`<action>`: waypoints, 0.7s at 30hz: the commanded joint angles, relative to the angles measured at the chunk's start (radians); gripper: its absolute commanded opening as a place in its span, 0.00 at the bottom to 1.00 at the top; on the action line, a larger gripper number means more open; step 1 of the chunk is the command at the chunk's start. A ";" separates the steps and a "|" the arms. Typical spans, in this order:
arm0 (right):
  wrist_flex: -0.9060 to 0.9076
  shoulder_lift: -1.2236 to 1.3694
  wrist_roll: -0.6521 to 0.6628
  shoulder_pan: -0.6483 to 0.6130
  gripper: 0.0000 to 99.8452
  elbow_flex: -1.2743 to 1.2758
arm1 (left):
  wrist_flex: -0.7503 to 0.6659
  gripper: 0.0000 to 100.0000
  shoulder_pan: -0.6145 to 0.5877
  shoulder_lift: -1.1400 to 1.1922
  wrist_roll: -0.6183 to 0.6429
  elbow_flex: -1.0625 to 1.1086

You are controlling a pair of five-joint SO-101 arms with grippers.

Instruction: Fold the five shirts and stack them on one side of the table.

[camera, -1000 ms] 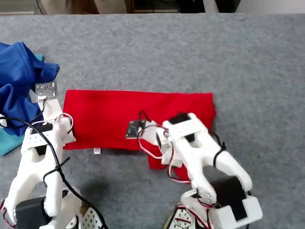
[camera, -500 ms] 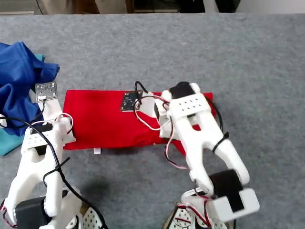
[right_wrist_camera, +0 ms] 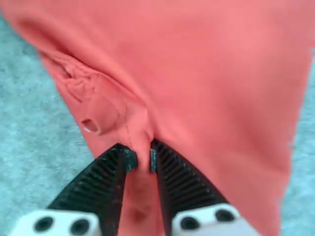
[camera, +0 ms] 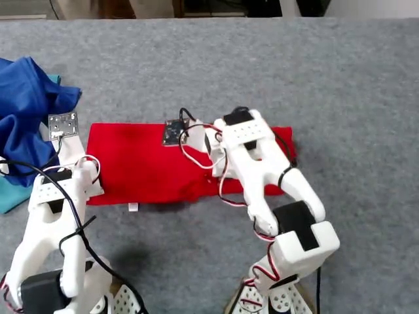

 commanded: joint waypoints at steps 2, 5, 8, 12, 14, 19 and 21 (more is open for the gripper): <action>-0.014 -0.005 0.011 0.013 0.08 -0.085 | -0.014 0.02 -0.011 0.001 0.003 -0.006; -0.014 -0.005 -0.002 0.015 0.29 -0.091 | -0.014 0.02 -0.011 0.001 0.003 -0.008; -0.014 -0.005 -0.008 0.015 0.36 -0.093 | -0.014 0.02 -0.011 0.001 0.003 -0.008; 0.011 -0.007 -0.028 0.051 0.29 -0.140 | -0.014 0.02 -0.011 0.001 0.003 -0.008; 0.068 -0.018 -0.054 0.087 0.23 -0.199 | -0.014 0.02 -0.011 0.001 0.003 -0.008; 0.255 -0.120 -0.137 0.165 0.00 -0.340 | -0.014 0.02 -0.011 0.001 0.003 -0.008; 0.344 -0.180 -0.135 0.170 0.02 -0.349 | -0.014 0.02 -0.011 0.001 0.003 -0.008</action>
